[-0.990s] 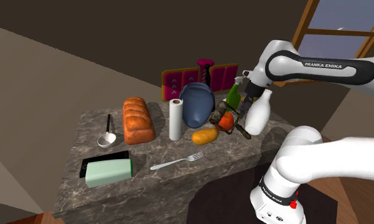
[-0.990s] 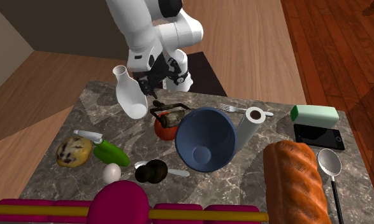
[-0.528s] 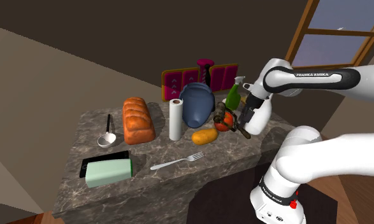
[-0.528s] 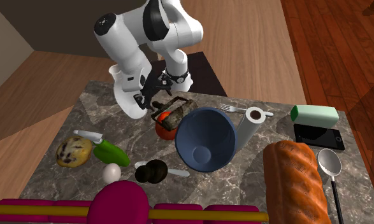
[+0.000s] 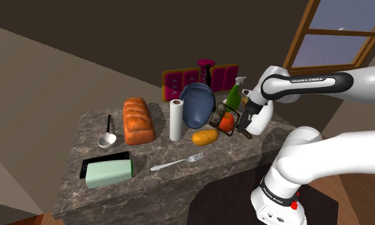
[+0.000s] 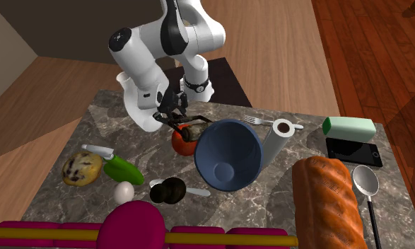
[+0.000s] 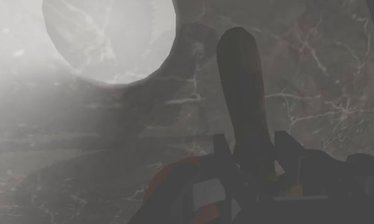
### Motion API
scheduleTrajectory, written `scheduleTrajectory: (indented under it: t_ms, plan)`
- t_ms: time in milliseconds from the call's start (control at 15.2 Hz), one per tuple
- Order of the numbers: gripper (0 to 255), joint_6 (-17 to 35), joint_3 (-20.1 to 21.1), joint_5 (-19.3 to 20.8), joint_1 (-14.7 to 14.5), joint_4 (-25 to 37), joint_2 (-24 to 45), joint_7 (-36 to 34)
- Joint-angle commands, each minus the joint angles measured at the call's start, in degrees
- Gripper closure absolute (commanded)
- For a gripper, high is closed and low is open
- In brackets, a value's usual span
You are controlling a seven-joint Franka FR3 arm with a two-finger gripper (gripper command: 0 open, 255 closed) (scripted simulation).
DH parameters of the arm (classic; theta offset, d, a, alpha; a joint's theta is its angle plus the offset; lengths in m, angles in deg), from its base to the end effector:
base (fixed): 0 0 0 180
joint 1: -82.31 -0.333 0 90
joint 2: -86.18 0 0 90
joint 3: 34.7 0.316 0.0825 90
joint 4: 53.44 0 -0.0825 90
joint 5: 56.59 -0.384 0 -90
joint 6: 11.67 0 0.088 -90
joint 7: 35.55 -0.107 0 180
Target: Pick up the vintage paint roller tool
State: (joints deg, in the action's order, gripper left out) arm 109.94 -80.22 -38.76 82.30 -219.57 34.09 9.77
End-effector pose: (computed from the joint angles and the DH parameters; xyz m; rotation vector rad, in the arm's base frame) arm 0.2369 -0.1840 0.3532 -2.8092 -0.5818 -0.3115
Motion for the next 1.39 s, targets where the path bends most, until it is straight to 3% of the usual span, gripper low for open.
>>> scheduleTrajectory:
  t_ms: [0, 462, 1320]
  plan:
    - [255, 0.09, -0.08, 0.02, -0.02, 0.0, 0.08, 0.04]
    - [255, 0.04, 0.02, 0.03, 0.08, -0.14, -0.08, -0.02]
    - [255, -11.5, 6.34, -3.95, -0.5, 6.74, -5.28, -2.9]
